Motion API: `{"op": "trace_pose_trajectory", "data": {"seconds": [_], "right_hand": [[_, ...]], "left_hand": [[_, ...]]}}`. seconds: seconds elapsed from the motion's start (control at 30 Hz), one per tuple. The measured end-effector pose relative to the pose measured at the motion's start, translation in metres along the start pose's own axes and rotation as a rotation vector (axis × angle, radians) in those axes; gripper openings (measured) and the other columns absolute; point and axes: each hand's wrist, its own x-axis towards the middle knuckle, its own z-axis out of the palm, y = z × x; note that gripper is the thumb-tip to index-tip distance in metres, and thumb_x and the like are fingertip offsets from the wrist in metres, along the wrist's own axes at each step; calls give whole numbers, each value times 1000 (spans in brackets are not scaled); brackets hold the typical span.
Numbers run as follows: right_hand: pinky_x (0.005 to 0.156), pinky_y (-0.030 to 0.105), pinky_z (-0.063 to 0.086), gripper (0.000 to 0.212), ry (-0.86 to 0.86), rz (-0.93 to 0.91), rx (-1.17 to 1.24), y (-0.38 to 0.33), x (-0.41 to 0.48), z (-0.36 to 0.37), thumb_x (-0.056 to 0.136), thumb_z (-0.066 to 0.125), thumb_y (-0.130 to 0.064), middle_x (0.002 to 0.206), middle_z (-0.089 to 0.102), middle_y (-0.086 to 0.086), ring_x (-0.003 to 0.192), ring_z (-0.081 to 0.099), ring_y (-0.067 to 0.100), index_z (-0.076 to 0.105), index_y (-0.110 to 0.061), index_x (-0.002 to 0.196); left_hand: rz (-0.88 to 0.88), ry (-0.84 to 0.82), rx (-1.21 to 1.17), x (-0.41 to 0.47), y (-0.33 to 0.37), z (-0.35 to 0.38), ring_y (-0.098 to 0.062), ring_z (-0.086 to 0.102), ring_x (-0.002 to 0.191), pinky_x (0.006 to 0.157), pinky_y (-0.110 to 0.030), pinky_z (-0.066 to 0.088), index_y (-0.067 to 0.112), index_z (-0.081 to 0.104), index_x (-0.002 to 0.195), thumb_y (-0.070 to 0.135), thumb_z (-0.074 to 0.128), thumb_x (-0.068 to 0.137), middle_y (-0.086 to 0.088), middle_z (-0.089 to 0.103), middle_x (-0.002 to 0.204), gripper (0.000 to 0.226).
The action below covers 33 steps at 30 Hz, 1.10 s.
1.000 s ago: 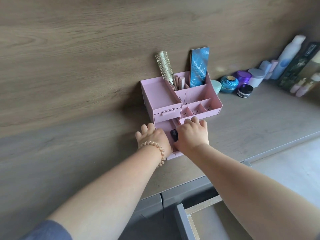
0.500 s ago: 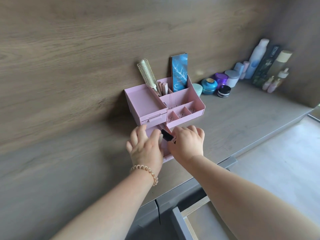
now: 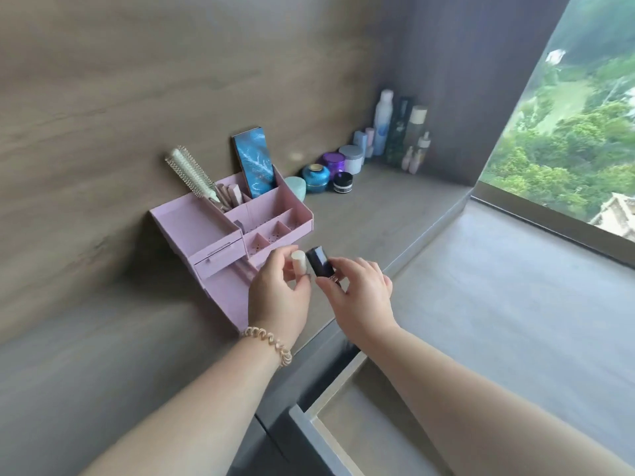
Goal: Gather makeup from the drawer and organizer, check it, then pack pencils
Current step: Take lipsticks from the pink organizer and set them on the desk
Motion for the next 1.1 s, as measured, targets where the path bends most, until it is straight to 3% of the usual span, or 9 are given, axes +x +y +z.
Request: {"op": "trace_pose_trajectory", "data": {"seconds": [0.2, 0.37, 0.57, 0.67, 0.83, 1.1], "right_hand": [[80, 27, 24, 12, 181, 155, -60, 76, -43, -92, 86, 60, -32, 92, 60, -14, 98, 50, 13, 58, -28, 97], [79, 28, 26, 14, 302, 297, -113, 143, -101, -164, 88, 56, -40, 90, 65, -14, 96, 54, 13, 57, -26, 93], [74, 27, 20, 15, 430, 383, -163, 227, -179, -259, 86, 59, -40, 84, 66, -14, 94, 56, 10, 61, -26, 89], [74, 27, 20, 12, 449, 428, -195, 279, -229, -318, 83, 62, -38, 82, 66, -14, 92, 57, 9, 62, -27, 87], [74, 32, 32, 11, 460, 518, -286, 362, -299, -394, 76, 66, -33, 79, 69, -9, 87, 62, 20, 64, -24, 82], [92, 29, 22, 12, 340, 567, -314, 431, -337, -429, 82, 60, -33, 88, 67, -10, 99, 56, 15, 65, -26, 91]], "left_hand": [[46, -244, -46, -44, 60, 63, -6, 63, 83, 66, -7, 42, 31, 56, 109, 13, 69, 79, 6, 70, 91, 37], [146, -455, 12, -102, 113, 127, 1, 61, 84, 74, -18, 43, 34, 54, 105, 18, 71, 77, 16, 68, 86, 36], [253, -665, 50, -206, 180, 225, -8, 65, 81, 78, -25, 50, 29, 55, 109, 15, 67, 80, 9, 66, 89, 35], [254, -756, 68, -271, 209, 280, -8, 65, 80, 76, -24, 48, 30, 55, 108, 14, 66, 79, 9, 67, 87, 35], [280, -919, 118, -371, 247, 364, -12, 65, 83, 73, -27, 48, 32, 50, 101, 14, 65, 80, 5, 68, 87, 31], [266, -914, 210, -431, 255, 430, -11, 64, 88, 69, -22, 40, 31, 46, 96, 12, 58, 79, 3, 69, 89, 29]]}}
